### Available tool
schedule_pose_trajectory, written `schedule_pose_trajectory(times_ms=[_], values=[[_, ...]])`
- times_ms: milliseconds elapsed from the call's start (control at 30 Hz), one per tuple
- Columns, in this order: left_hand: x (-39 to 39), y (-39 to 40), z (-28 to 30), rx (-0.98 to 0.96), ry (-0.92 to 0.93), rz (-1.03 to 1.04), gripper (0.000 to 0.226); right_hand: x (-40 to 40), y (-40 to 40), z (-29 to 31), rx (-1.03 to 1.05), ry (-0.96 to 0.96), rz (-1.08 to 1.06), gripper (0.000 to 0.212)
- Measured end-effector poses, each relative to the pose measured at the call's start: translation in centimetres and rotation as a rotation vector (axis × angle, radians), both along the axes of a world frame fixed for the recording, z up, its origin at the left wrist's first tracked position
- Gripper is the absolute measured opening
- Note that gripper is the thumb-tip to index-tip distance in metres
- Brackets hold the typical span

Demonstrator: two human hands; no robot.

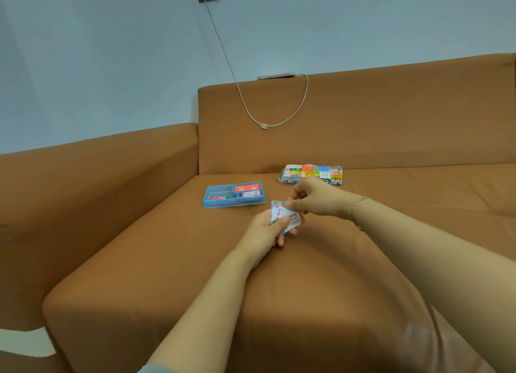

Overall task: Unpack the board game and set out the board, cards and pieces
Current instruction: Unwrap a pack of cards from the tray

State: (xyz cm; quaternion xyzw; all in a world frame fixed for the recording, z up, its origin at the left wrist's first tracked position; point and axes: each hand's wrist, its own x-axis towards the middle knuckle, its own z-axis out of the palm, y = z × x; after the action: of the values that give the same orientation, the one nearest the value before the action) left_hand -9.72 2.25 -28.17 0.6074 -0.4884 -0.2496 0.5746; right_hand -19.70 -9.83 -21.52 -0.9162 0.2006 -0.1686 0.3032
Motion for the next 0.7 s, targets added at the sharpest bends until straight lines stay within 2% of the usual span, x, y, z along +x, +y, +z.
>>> schedule_pose_trajectory(times_ms=[133,267,400,533,700], values=[[0.0,0.1,0.0,0.019,-0.01,0.011,0.019,0.5,0.7,-0.3,-0.038,-0.034,-0.064,0.034],[-0.1,0.1,0.0,0.0,-0.006,0.01,0.016,0.7,0.5,-0.1,-0.047,0.0,-0.047,0.019],[-0.1,0.1,0.0,-0.006,0.014,0.004,0.014,0.3,0.4,0.3,-0.047,0.029,-0.041,0.013],[0.0,0.1,0.1,-0.002,0.002,0.017,0.016,1.2,0.8,0.0,-0.107,-0.011,-0.125,0.04],[0.0,0.1,0.1,-0.009,0.0,0.014,0.015,0.7,0.3,0.1,-0.096,0.009,-0.053,0.029]])
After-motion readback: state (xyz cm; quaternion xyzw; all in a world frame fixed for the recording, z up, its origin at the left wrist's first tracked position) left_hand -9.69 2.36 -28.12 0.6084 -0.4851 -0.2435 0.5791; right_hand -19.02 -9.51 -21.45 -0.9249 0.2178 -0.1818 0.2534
